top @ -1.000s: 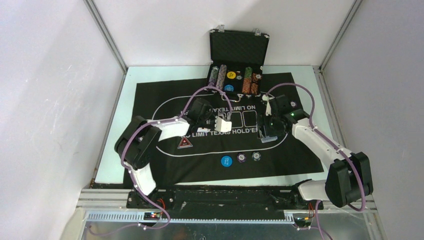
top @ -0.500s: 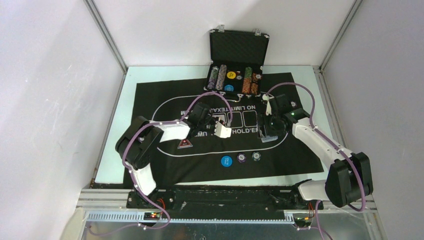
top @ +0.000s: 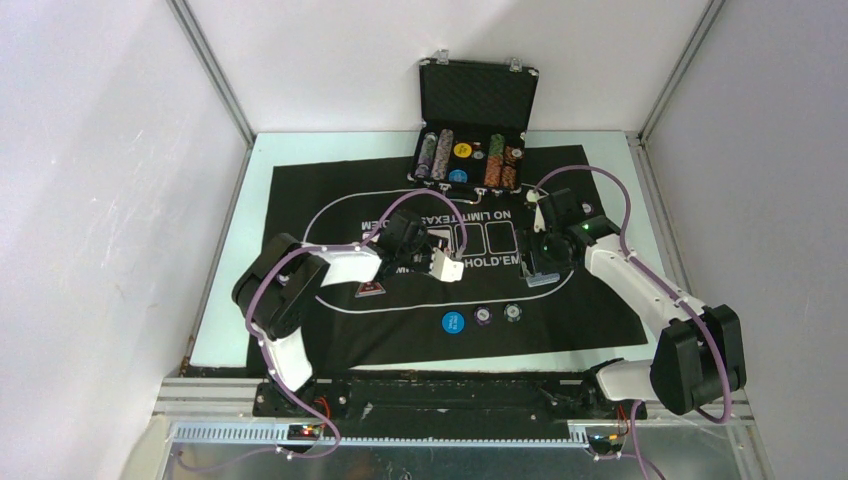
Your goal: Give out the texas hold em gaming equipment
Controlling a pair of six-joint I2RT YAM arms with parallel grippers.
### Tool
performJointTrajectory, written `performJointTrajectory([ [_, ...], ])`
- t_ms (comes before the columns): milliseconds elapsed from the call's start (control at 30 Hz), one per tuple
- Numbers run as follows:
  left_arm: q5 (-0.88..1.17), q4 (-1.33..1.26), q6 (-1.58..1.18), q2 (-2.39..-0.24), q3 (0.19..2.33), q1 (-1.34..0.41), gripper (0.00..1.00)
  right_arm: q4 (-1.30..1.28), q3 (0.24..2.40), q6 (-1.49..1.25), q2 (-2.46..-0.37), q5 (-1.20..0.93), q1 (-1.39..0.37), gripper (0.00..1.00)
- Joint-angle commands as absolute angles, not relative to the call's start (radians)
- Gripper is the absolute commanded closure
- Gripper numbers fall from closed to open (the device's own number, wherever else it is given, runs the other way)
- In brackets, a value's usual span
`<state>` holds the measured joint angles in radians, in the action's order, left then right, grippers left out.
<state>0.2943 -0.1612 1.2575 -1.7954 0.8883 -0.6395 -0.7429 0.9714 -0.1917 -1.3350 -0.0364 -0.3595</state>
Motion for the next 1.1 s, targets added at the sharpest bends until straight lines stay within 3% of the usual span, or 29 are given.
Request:
performJointTrajectory([
  [0, 0.289, -0.165, 1.255, -1.793, 0.911, -0.652, 0.43, -0.742, 1.016, -0.193, -1.315, -0.013, -0.356, 1.00],
  [200, 0.283, -0.127, 1.204, -1.788, 0.949, -0.658, 0.27, -0.746, 1.016, -0.193, -1.307, -0.011, -0.357, 1.00],
  [400, 0.273, -0.090, 1.152, -1.786, 0.985, -0.667, 0.02, -0.752, 1.017, -0.190, -1.301, -0.006, -0.363, 1.00],
  [767, 0.236, -0.020, 1.054, -1.756, 1.045, -0.670, 0.00, -0.738, 1.012, -0.179, -1.295, -0.010, -0.380, 1.00],
  [1067, 0.383, 0.017, 0.768, -1.569, 1.096, -0.638, 0.00, -0.720, 1.012, -0.186, -1.311, -0.014, -0.394, 1.00],
])
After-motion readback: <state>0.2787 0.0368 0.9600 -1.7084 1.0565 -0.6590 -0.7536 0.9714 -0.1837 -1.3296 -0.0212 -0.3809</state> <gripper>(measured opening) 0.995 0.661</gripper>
